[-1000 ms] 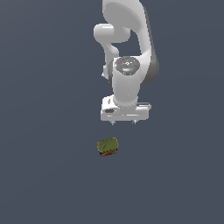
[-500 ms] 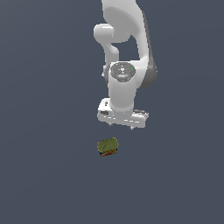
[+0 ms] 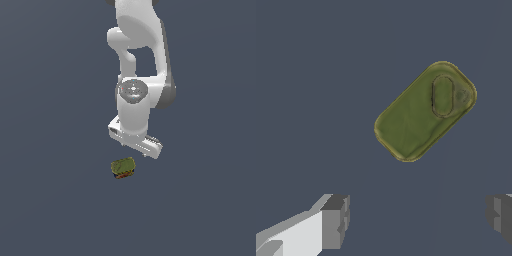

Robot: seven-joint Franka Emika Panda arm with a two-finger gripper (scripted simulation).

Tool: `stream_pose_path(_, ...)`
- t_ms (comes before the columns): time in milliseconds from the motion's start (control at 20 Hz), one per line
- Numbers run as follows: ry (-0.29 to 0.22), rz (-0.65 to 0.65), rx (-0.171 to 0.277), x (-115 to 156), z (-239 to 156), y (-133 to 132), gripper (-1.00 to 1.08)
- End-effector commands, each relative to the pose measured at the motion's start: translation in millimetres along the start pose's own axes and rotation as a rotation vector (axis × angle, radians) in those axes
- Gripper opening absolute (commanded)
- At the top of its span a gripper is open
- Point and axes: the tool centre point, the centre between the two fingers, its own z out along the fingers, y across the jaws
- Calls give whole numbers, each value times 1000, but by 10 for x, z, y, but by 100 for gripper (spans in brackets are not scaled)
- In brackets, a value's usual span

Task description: Pick up the object and move it to a goal position.

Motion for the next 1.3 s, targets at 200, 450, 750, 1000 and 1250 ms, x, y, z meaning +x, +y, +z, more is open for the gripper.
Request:
stream_pose_path(200, 4, 196, -6, 157, 72, 44, 100)
stream_pose_path(450, 9, 344, -11, 273, 126, 79, 100)
stream_pose_path(750, 18, 519, -16, 408, 189, 119, 100)
stream_pose_path(1000, 26, 642, -20, 500, 232, 146, 100)
stream_pose_path(1250, 32, 726, -22, 563, 261, 165, 100)
